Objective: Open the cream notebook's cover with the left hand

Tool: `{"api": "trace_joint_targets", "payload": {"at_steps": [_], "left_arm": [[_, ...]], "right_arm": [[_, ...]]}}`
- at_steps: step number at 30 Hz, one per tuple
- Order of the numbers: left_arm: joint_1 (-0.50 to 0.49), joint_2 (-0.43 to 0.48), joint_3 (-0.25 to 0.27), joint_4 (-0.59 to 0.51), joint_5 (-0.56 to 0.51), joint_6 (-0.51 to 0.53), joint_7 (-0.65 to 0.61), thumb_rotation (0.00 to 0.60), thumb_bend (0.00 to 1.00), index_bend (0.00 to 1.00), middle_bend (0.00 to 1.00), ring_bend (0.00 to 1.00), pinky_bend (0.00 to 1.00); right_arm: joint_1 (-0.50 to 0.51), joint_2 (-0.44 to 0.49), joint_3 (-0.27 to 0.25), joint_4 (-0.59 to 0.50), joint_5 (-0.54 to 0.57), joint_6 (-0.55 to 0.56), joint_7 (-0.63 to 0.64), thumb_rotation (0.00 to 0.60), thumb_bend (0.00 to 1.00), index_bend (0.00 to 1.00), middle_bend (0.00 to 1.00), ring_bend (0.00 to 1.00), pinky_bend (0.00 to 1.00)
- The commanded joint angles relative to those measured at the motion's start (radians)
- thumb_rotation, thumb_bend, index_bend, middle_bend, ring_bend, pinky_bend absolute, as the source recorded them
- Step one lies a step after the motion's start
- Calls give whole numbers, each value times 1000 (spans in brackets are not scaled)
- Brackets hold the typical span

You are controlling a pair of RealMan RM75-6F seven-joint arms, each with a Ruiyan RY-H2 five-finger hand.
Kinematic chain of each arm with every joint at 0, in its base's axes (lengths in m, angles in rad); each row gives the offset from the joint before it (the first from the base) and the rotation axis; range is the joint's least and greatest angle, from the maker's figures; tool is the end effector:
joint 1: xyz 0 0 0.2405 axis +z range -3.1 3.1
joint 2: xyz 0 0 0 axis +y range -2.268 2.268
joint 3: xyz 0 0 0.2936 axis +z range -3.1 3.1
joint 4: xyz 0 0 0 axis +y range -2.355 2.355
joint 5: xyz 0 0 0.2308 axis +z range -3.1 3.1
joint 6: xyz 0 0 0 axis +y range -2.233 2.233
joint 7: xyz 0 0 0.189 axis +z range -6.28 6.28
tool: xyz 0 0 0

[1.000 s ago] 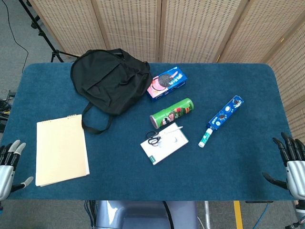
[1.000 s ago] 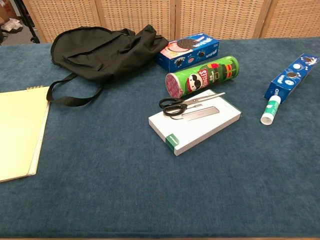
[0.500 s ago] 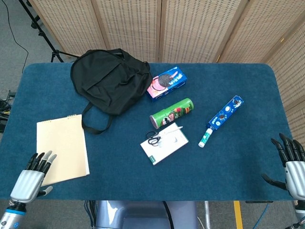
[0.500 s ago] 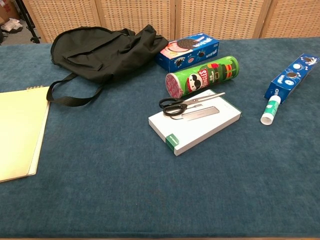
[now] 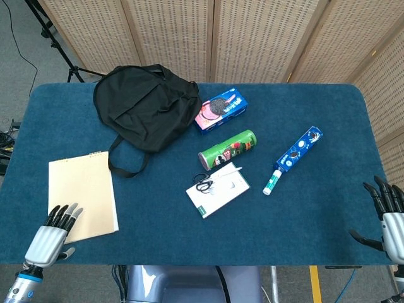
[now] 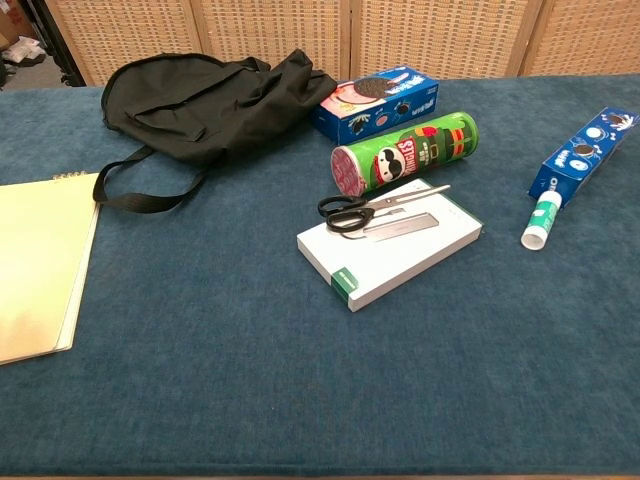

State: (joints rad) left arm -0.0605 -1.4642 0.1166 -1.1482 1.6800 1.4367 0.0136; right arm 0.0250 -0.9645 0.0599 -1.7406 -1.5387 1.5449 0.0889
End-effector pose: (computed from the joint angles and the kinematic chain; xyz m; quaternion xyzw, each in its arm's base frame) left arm -0.3955 0.1810 0.0205 -0.7121 -0.3665 -0.3130 0.5105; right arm -0.3346 -0.2109 0.2064 0.5709 -0.3929 0.4199 0.5859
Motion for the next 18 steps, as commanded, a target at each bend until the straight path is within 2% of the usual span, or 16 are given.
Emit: {"api": "trace_joint_targets", "payload": {"at_steps": [1, 18], "left_arm": [[14, -7, 2, 58, -5, 30, -63, 600, 59, 0, 0, 0, 0], [15, -32, -11, 188, -57, -9, -162, 600, 60, 0, 0, 0, 0]], "right_arm": [[0, 1, 1, -1, 2, -1, 1, 600, 0, 84, 0, 0, 0], [1, 4, -3, -7, 4, -12, -1, 600, 0, 84, 0, 0, 0]]}}
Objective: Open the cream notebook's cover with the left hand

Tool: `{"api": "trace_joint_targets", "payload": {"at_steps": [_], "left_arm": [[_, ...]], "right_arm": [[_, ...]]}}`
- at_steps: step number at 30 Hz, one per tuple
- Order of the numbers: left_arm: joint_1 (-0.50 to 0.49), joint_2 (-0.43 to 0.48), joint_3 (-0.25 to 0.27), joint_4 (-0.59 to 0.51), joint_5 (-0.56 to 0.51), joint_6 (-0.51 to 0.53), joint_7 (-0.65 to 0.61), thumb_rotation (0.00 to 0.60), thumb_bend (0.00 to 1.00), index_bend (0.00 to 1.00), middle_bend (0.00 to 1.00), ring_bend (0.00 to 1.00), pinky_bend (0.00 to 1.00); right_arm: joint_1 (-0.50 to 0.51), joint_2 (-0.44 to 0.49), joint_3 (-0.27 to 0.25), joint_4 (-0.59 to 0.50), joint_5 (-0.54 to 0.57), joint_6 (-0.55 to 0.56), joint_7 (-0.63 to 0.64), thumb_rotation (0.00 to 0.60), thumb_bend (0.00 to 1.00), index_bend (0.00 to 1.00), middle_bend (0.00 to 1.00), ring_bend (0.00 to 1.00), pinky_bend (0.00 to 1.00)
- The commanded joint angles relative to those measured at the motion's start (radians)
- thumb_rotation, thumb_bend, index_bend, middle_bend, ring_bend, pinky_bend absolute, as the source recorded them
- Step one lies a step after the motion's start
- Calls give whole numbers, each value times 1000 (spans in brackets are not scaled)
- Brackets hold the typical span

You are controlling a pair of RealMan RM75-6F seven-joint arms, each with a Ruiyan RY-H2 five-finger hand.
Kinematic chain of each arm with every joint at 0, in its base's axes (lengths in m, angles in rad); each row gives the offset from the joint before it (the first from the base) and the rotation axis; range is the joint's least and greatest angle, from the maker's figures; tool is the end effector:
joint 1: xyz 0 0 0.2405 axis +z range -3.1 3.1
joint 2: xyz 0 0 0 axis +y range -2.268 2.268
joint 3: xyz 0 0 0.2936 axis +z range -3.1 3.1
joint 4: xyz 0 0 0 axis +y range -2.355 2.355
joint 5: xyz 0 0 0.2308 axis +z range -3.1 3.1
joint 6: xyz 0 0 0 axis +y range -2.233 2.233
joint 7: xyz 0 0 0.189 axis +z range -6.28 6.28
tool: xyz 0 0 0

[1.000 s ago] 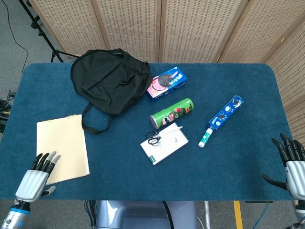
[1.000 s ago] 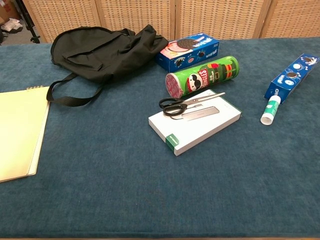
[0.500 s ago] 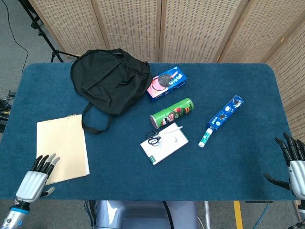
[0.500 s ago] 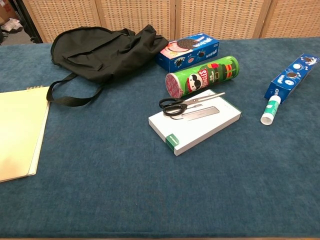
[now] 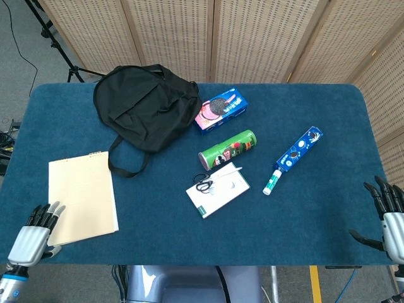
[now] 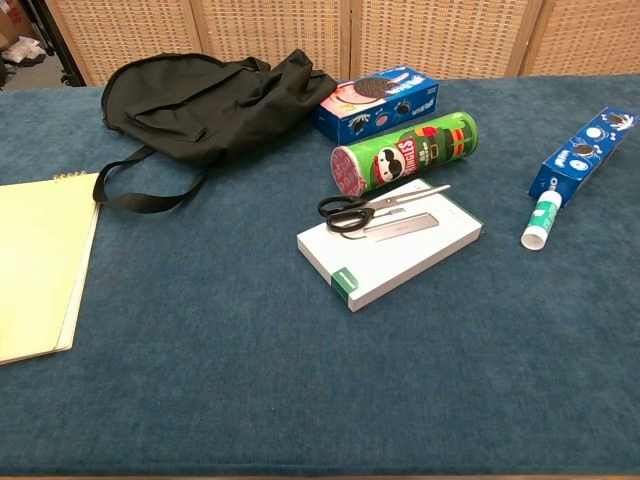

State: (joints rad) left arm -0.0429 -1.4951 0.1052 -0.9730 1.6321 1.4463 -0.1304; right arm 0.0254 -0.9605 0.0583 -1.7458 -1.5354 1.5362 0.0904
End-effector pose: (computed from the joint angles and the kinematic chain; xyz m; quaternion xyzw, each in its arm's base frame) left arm -0.4364 0.1823 0.0384 -0.6878 -0.3820 -0.3019 0.5384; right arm -0.3350 -0.2107 0.2057 0.5713 -0.3974 0.4171 0.5845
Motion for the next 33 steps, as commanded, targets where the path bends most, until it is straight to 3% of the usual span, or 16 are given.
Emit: {"api": "trace_joint_targets", "payload": {"at_steps": [1, 33], "left_arm": [[-4, -3, 0, 18, -11, -21, -19, 600, 60, 0, 0, 0, 0], [-9, -4, -21, 59, -64, -64, -56, 600, 106, 0, 0, 0, 0]], "right_arm": [[1, 1, -2, -3, 1, -4, -3, 600, 0, 84, 0, 0, 0], [1, 14, -2, -16, 16, -19, 4, 600, 0, 84, 0, 0, 0]]}}
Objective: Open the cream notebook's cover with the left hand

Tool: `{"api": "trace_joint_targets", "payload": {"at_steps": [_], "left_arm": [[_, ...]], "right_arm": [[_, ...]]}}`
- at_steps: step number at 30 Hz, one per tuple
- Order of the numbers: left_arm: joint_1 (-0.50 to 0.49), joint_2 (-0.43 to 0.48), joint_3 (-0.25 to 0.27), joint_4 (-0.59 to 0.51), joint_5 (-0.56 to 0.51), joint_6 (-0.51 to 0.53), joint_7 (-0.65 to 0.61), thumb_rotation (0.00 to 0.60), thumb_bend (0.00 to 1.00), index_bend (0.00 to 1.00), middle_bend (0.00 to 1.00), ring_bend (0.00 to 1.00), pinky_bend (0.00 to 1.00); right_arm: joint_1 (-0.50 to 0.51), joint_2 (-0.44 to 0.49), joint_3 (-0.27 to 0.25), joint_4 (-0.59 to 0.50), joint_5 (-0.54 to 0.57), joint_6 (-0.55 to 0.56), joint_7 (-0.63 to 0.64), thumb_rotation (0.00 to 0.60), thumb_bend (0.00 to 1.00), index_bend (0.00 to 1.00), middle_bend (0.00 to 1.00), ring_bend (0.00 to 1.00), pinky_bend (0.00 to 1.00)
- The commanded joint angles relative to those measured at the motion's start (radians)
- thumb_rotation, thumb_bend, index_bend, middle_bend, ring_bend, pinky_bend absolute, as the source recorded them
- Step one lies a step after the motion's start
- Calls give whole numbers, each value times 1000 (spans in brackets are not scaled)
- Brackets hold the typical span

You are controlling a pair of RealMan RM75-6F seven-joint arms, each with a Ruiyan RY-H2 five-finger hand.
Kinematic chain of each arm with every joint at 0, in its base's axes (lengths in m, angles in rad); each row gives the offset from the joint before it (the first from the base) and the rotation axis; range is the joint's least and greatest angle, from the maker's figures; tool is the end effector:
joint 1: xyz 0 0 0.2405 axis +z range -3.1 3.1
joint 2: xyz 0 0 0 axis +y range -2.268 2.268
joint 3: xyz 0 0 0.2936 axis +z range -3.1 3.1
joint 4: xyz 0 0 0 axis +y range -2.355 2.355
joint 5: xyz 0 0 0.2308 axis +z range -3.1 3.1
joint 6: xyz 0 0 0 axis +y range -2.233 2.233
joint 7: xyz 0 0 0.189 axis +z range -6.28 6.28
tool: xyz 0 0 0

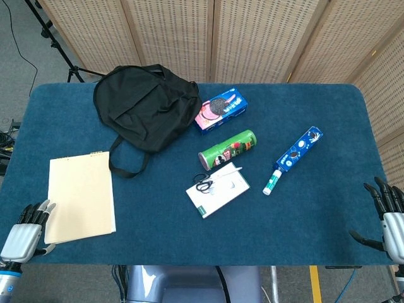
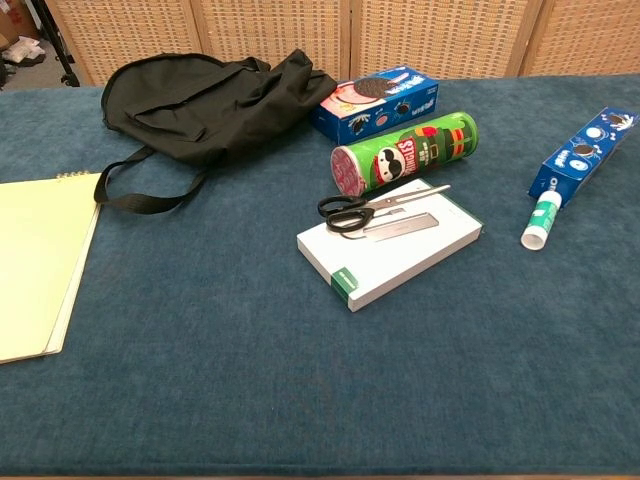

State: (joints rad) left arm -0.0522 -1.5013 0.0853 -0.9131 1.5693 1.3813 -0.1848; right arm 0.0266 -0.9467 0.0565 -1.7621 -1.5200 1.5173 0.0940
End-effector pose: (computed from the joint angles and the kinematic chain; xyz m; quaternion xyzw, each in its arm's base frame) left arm -0.4619 0.1914 0.0470 -0.6682 -0.4060 -0.2780 0.5580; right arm -0.3361 -0.2107 0.2063 0.5694 -0.4081 0.4105 0.5837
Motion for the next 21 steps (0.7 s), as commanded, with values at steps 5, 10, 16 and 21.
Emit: {"api": "trace_joint_targets", "payload": {"at_steps": [5, 10, 16, 21], "left_arm": [[2, 12, -7, -11, -11, -1, -5, 600, 105, 0, 0, 0, 0], [1, 27, -12, -28, -24, -11, -1, 600, 101, 4, 0, 0, 0], [-7, 25, -13, -25, -28, -31, -6, 600, 102, 22, 0, 0, 0], [-7, 18, -16, -13, -32, -34, -8, 600, 105, 89, 0, 0, 0]], "right_arm": [[0, 0, -1, 0, -1, -1, 1, 600, 0, 84, 0, 0, 0], [0, 1, -1, -1, -1, -1, -1, 600, 0, 84, 0, 0, 0], [0, 0, -1, -1, -1, -1, -3, 600, 0, 84, 0, 0, 0], [1, 0, -1, -1, -1, -2, -3, 600, 0, 84, 0, 0, 0]]}}
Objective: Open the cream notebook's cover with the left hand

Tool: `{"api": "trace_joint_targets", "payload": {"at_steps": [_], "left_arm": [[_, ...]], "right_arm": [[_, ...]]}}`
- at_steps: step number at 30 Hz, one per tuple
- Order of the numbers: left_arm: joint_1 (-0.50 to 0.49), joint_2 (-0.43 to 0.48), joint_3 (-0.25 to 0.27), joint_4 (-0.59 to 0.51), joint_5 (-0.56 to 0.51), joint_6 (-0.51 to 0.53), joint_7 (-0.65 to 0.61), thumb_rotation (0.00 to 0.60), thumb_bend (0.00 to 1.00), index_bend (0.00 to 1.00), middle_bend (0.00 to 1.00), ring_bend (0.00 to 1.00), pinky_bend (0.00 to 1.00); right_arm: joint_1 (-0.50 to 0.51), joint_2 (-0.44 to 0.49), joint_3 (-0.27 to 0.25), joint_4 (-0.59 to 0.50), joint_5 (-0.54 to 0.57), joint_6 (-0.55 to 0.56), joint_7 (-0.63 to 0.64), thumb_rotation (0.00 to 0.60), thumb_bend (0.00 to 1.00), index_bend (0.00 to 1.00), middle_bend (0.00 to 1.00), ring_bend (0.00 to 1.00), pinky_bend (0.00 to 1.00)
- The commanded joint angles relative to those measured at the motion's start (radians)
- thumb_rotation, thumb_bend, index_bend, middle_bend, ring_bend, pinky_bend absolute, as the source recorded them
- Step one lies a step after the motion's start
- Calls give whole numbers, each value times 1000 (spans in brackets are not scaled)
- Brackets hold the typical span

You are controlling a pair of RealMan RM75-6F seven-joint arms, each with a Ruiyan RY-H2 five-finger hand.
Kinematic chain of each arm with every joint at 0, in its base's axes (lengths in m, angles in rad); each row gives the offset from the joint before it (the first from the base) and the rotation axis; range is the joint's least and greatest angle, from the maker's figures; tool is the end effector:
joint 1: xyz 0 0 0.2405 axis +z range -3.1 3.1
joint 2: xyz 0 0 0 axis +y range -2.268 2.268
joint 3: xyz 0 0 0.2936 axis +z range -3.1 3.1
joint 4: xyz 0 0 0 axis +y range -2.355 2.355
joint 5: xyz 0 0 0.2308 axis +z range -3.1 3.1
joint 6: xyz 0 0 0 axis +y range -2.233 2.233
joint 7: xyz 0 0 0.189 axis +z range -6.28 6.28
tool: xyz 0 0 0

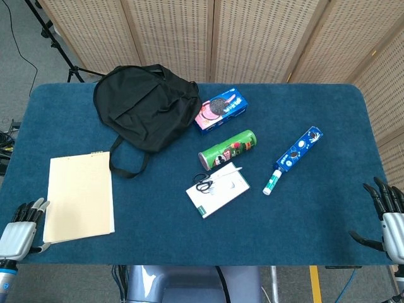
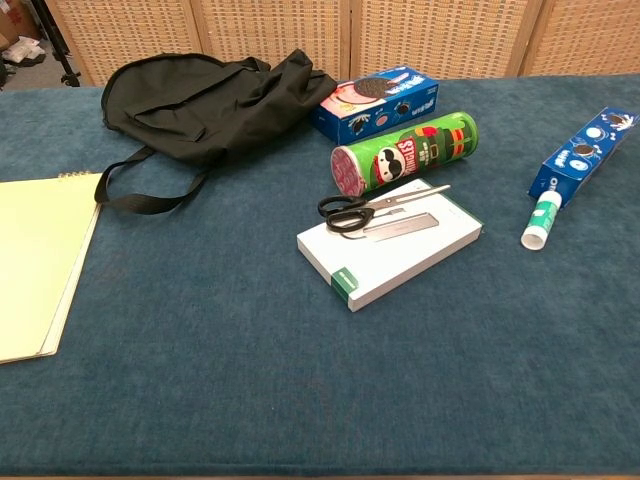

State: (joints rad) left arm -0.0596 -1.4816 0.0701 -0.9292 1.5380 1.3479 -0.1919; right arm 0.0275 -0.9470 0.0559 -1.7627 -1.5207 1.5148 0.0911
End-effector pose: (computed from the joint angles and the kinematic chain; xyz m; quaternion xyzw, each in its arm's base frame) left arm -0.4691 0.1970 0.0554 -0.6565 -0.4177 -0.2697 0.5673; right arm -0.3359 -0.2108 0.2056 0.5707 -0.4081 0.4094 0.5832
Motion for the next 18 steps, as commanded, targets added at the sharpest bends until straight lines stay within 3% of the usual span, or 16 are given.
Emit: {"api": "trace_joint_targets", "payload": {"at_steps": [1, 8, 18], "left_arm": [[0, -4, -1, 6, -1, 0, 0, 600, 112, 122, 0, 0, 0], [0, -14, 0, 21, 0, -2, 9, 600, 231, 296, 0, 0, 0], [1, -21, 3, 33, 3, 0, 9, 600, 252, 413, 0, 0, 0]], "right_arm": [[0, 0, 0, 0, -1, 0, 0, 600, 0, 84, 0, 0, 0], [1, 0, -1, 1, -7, 1, 7, 600, 0, 84, 0, 0, 0], [2, 2, -4, 2, -11, -2, 14, 600, 0, 84, 0, 0, 0]]}}
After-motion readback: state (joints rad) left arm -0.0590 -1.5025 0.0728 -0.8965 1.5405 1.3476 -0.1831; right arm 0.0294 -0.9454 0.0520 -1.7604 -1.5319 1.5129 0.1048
